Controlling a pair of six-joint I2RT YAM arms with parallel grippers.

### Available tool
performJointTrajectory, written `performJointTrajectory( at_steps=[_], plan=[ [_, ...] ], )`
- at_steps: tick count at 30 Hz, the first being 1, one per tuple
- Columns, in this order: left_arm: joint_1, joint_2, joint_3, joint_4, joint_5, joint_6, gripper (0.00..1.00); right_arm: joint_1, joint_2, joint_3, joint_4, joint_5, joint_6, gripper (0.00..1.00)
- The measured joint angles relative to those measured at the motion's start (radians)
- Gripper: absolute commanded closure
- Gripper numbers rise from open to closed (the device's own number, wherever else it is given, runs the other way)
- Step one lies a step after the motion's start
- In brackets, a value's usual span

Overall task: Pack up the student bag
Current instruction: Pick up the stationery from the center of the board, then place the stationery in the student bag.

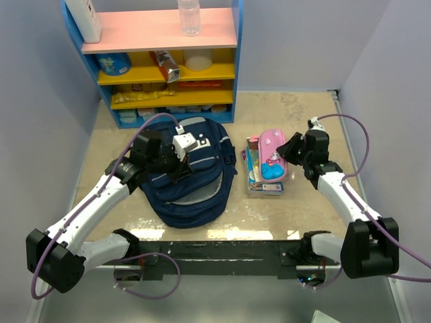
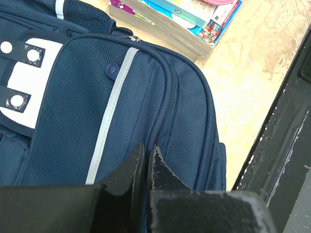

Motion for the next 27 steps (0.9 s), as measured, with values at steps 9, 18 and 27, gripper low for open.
performJointTrajectory(
  at_steps=[9, 18, 27],
  plan=[
    [0.001, 0.0, 0.0, 0.0, -0.001, 0.0, 1.0, 0.0, -0.086, 0.011, -0.088, -0.073, -0.002, 1.0],
    [0.002, 0.0, 0.01, 0.001, -0.016, -0.01, 1.0, 0.007, -0.188, 0.005, -0.065, -0.323, 0.096, 1.0],
    [0.025, 0.046, 0.073, 0.031, -0.031, -0.074, 1.0, 0.203, -0.29, -0.105, -0.067, -0.391, 0.18, 1.0]
  ],
)
